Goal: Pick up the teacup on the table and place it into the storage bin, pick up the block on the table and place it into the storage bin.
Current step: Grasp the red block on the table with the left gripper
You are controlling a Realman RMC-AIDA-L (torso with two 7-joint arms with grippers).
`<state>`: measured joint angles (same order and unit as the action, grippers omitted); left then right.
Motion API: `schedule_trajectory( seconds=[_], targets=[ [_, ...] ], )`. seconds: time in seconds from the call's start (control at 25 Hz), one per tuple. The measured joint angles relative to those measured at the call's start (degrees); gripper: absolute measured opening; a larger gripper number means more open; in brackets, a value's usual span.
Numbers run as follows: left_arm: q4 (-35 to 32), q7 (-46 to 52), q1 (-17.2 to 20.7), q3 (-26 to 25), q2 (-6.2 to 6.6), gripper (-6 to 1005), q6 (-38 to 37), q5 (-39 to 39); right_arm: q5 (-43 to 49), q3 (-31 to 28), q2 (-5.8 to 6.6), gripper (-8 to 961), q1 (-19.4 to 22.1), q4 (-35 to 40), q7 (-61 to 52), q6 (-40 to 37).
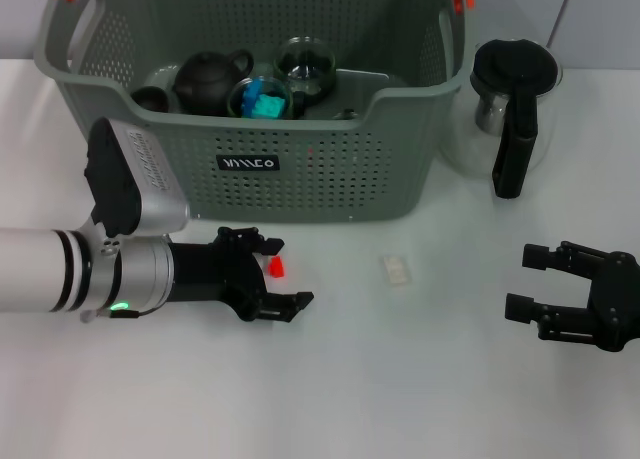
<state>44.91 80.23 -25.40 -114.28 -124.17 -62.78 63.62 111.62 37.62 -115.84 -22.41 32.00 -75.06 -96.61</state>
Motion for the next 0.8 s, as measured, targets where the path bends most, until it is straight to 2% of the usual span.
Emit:
schedule_trajectory(
  seconds=[0.28, 0.36, 0.8],
  targets=[
    [-0.03, 0.08, 0.09, 0.76, 0.11, 807, -0.14, -0.69, 0.0, -0.02, 0.0, 912, 0.0, 0.0, -0.07, -0.03],
    [-0.04, 0.07, 0.08, 0.6, 0.08, 582, 0.55, -0.68, 0.0, -0.02, 0.0, 912, 0.0, -0.01, -0.11, -0.06],
    [-0.09, -0.01, 0.02, 0.66, 0.06, 550, 1.35, -0.69, 0.0, 0.0, 0.05, 912, 0.0, 0.0, -0.42, -0.39]
  ],
)
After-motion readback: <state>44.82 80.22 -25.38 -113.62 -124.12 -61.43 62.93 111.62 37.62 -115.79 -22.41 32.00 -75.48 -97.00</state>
